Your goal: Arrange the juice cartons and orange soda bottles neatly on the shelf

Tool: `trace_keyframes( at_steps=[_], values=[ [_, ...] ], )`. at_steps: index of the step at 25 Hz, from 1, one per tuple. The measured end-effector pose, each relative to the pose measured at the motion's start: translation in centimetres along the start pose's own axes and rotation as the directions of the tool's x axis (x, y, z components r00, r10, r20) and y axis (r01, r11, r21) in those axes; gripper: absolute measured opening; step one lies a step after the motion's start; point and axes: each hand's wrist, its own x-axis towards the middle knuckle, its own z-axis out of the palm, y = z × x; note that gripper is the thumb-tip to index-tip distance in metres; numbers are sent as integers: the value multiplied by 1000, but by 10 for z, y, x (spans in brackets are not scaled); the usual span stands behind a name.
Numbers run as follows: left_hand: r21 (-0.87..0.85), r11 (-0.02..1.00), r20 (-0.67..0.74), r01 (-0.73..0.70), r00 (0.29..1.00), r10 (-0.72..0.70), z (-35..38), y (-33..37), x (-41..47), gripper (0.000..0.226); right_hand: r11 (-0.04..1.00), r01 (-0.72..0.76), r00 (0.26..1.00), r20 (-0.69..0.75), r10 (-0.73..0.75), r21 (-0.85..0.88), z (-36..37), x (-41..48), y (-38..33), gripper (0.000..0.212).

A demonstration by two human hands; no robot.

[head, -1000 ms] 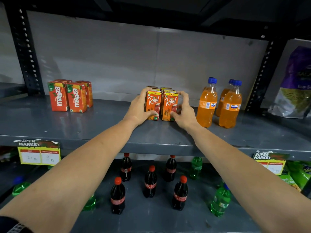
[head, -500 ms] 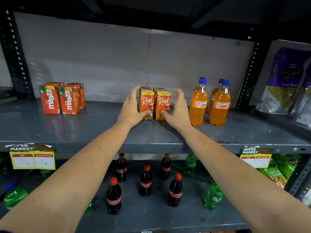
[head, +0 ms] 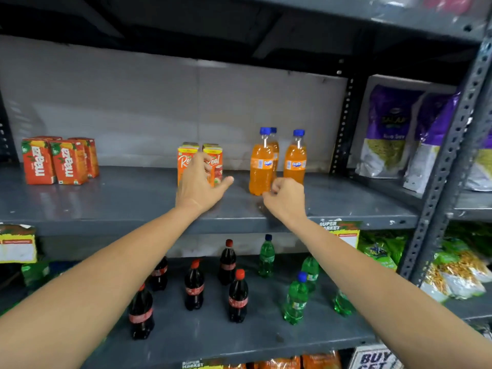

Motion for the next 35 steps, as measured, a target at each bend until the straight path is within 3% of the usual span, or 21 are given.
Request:
trace_keyframes(
  at_steps=[4, 5, 8, 10, 12, 16, 35],
  values=[
    [-87, 995, 101, 50, 994, -42, 63, 29, 5, 74, 989, -50, 992, -110, 66, 140, -36, 30, 45, 21],
    [-90, 992, 115, 91, 990, -80, 76, 34, 9, 78, 988, -40, 991, -118, 59, 151, -40, 42, 56, 25],
    [-60, 981, 151, 186, 973, -175, 101, 38, 19, 76, 984, -36, 998, 53, 27, 176, -42, 66, 78, 61],
    [-23, 978, 139, 205, 970, -200, 116, 44, 24, 69, 957, -108, 970, 241, 41, 268, -40, 72, 88, 70],
    [-7, 979, 130, 205, 971, -203, 129, 51, 28, 68, 931, -174, 943, 326, 63, 321, -38, 77, 95, 68],
    [-5, 975, 115, 220, 969, -218, 153, 64, 32, 68, 944, -172, 962, 252, 100, 281, -43, 84, 105, 58],
    [-43, 961, 162, 275, 951, -265, 157, 62, 41, 70, 943, -224, 935, 327, 136, 247, -45, 93, 119, 55]
  ],
)
